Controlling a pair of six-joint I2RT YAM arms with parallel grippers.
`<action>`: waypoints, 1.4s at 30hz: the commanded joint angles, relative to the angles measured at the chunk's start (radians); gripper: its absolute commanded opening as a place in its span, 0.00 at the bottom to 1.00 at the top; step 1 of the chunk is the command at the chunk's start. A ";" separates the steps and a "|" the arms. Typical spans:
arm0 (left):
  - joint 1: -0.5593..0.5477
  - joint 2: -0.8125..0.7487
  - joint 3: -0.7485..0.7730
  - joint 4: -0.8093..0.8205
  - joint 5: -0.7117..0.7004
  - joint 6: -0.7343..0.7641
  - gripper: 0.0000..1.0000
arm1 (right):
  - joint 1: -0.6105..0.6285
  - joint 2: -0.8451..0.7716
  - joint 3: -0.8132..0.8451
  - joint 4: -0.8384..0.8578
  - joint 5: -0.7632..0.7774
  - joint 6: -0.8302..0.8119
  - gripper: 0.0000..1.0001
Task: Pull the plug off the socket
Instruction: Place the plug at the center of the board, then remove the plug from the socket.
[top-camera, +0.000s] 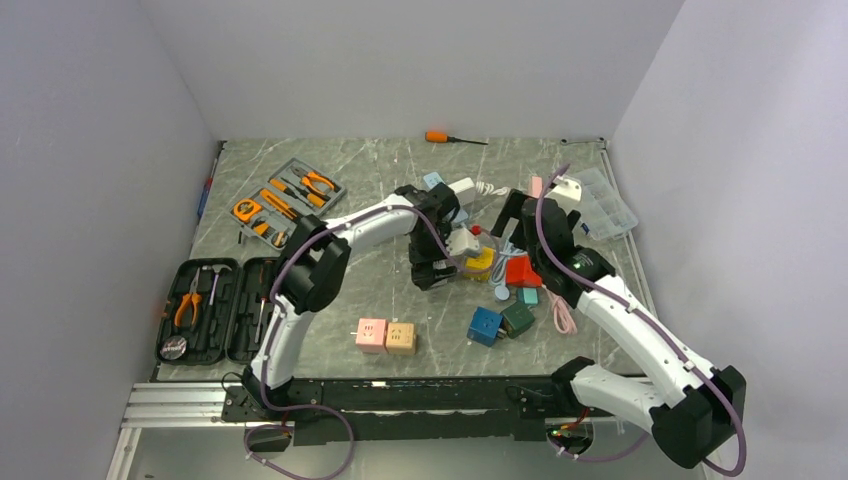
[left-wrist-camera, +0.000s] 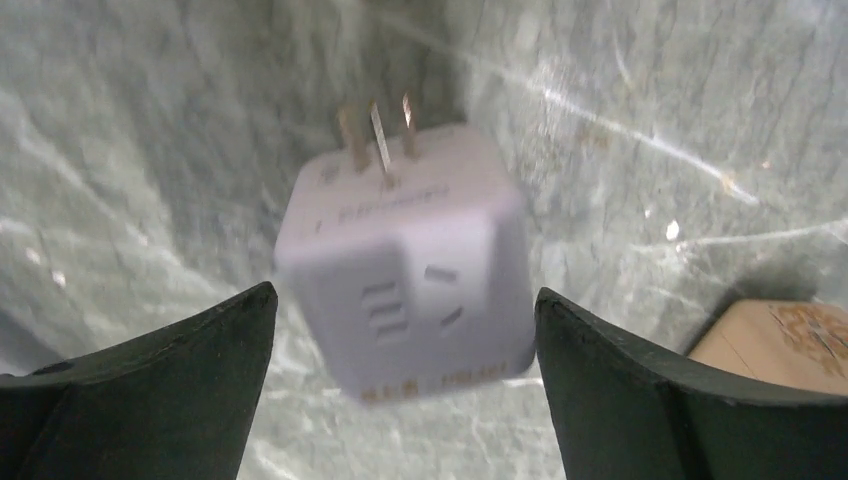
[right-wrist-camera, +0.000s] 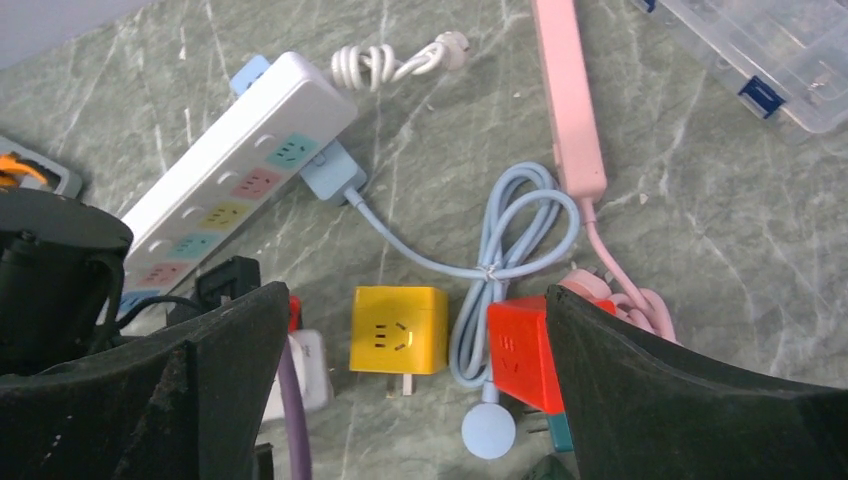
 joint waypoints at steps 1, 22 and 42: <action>0.068 -0.115 0.088 -0.167 -0.001 -0.071 0.99 | 0.006 0.019 0.072 0.014 -0.068 -0.018 1.00; 0.696 -0.778 -0.164 -0.207 0.157 -0.178 1.00 | 0.741 0.290 0.196 -0.177 0.118 -0.181 0.81; 0.696 -0.796 -0.187 -0.160 0.070 -0.217 0.99 | 0.759 0.359 -0.006 0.108 -0.383 -0.219 0.00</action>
